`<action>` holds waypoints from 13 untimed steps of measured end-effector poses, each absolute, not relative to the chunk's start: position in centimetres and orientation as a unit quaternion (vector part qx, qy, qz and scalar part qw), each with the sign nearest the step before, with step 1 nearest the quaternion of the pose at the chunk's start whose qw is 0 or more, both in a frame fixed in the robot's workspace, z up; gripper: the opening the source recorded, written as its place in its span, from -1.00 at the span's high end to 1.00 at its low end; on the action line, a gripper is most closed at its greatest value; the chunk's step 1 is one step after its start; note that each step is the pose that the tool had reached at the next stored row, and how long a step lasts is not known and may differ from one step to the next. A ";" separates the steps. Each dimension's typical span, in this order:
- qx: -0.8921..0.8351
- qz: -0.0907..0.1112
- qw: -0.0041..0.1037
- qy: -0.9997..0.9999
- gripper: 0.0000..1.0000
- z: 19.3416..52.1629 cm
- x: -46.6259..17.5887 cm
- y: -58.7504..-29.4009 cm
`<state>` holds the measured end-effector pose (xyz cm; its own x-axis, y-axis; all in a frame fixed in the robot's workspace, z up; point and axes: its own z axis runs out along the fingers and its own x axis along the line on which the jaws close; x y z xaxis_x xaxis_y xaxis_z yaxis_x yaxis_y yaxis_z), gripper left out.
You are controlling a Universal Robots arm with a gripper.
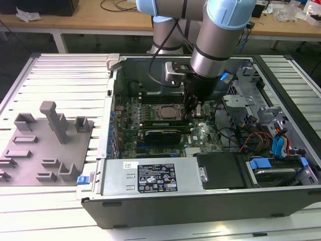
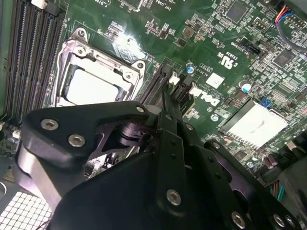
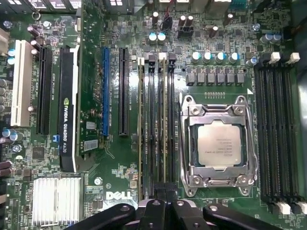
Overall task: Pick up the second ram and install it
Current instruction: 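Press down the second ram until it locks into place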
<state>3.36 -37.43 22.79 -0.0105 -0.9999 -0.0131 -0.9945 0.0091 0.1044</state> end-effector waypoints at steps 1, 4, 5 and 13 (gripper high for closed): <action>0.703 -0.042 0.032 -0.710 0.79 22.8 3.4 -37.4; 0.703 -0.038 0.028 -0.710 0.79 23.6 2.8 -37.4; 0.703 -0.037 0.027 -0.710 0.79 23.6 2.0 -37.4; 0.703 -0.034 0.024 -0.710 0.79 23.6 -2.5 -37.4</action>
<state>-2.46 -37.43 23.62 -0.0102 -0.9999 -0.0140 -0.9966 0.0090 0.0816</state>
